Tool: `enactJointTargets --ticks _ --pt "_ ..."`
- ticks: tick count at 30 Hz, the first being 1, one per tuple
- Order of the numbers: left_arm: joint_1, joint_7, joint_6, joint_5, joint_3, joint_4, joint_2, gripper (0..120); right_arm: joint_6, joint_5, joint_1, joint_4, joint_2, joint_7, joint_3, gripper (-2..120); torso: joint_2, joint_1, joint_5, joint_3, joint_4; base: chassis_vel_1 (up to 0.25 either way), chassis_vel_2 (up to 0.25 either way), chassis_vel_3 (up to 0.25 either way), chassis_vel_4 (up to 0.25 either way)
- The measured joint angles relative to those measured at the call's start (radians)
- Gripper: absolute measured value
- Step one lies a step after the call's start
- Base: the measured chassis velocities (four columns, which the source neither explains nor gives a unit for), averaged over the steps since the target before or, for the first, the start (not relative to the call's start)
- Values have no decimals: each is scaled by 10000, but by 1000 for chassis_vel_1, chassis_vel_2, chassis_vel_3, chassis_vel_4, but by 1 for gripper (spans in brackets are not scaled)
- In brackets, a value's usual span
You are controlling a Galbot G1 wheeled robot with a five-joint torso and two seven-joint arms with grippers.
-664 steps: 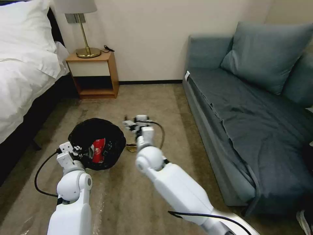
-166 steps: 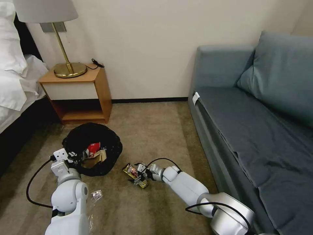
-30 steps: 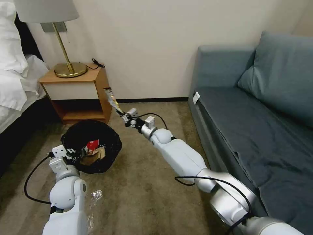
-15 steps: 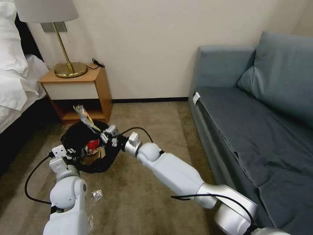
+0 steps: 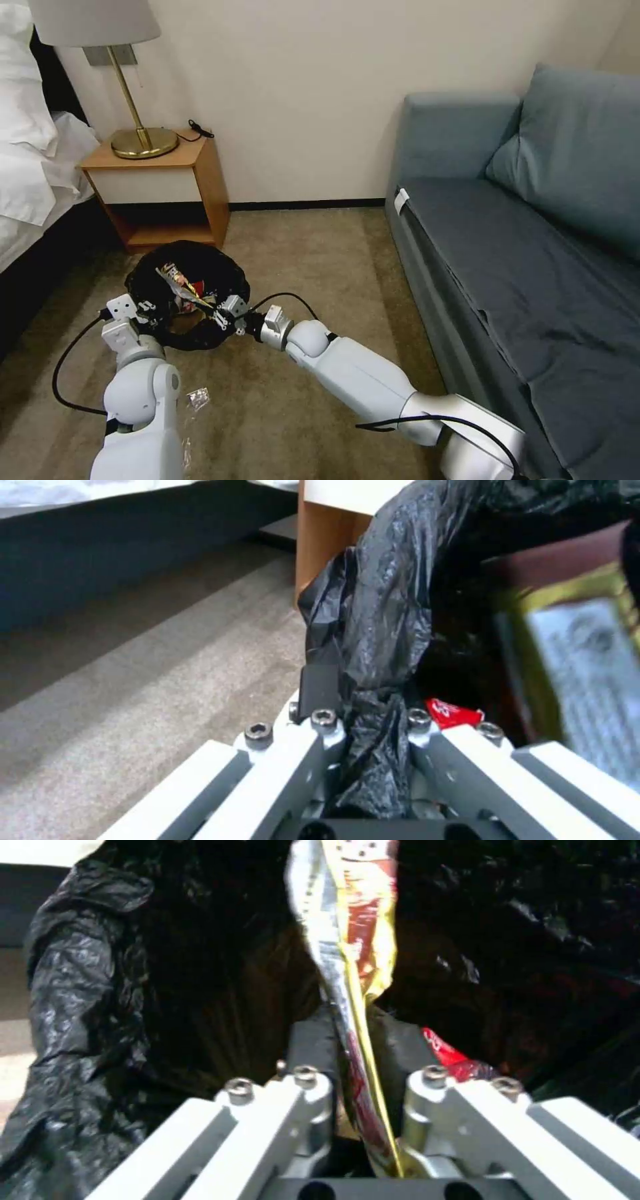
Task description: Pick up the trash bin, then pick up the garbage on the floor and place it into the trash bin.
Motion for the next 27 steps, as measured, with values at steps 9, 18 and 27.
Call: enactJointTargets --ticks 9,18,27 --pt "28 0 -8 23 22 33 -39 2 -114 29 -47 80 -26 39 10 48 1 0 0 0 0 0 0 0 0" --pt "38 3 -9 41 14 22 -19 2 -158 70 -8 286 -19 54 203 84 0 1 0 0 0 0 0 0 0" --pt "67 26 -6 31 -1 76 19 2 -336 255 349 1109 77 320 1748 100 0 0 0 0 1 0 0 0 0"
